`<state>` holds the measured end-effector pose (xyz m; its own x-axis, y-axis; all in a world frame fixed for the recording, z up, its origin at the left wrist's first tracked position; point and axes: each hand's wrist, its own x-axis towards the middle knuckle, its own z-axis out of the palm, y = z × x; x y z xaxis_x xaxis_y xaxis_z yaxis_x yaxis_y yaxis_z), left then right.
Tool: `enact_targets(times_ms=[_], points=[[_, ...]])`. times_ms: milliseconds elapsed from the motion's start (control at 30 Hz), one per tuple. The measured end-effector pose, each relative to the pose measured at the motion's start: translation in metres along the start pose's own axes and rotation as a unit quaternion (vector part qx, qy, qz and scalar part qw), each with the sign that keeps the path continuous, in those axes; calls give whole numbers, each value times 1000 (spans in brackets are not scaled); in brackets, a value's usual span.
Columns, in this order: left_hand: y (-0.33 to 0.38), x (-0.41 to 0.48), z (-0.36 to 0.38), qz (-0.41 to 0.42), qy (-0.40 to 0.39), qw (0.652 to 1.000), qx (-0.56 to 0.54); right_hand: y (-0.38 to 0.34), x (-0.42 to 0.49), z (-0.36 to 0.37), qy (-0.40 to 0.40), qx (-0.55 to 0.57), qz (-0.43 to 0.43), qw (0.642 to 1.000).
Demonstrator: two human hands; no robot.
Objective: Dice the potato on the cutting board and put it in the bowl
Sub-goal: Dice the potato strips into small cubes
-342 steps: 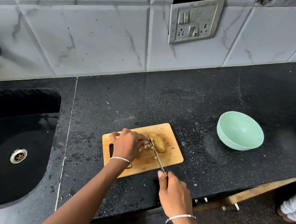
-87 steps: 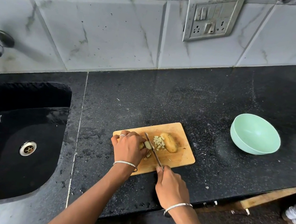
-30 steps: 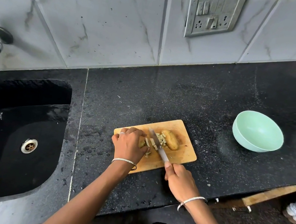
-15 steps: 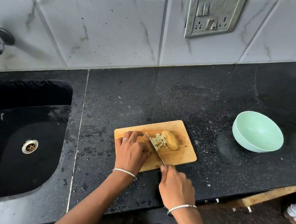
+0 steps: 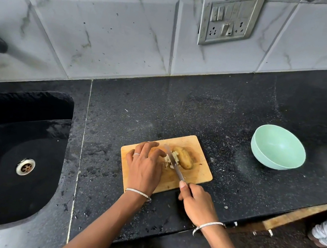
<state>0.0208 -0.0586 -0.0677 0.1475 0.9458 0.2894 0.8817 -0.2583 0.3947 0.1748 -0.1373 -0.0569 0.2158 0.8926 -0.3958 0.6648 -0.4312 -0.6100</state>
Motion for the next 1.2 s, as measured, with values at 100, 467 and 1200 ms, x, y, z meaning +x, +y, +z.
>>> enact_targets(times_ms=[100, 467, 1200], points=[[-3, 8, -6, 51, -6, 999, -6, 3, 1, -6, 22, -31, -13, 999], [-3, 42, 1, 167, -53, 983, 47, 6, -11, -29, 62, -121, -60, 989], [-30, 30, -26, -38, -114, 980, -158, 1, -11, -6, 54, 26, -49, 997]])
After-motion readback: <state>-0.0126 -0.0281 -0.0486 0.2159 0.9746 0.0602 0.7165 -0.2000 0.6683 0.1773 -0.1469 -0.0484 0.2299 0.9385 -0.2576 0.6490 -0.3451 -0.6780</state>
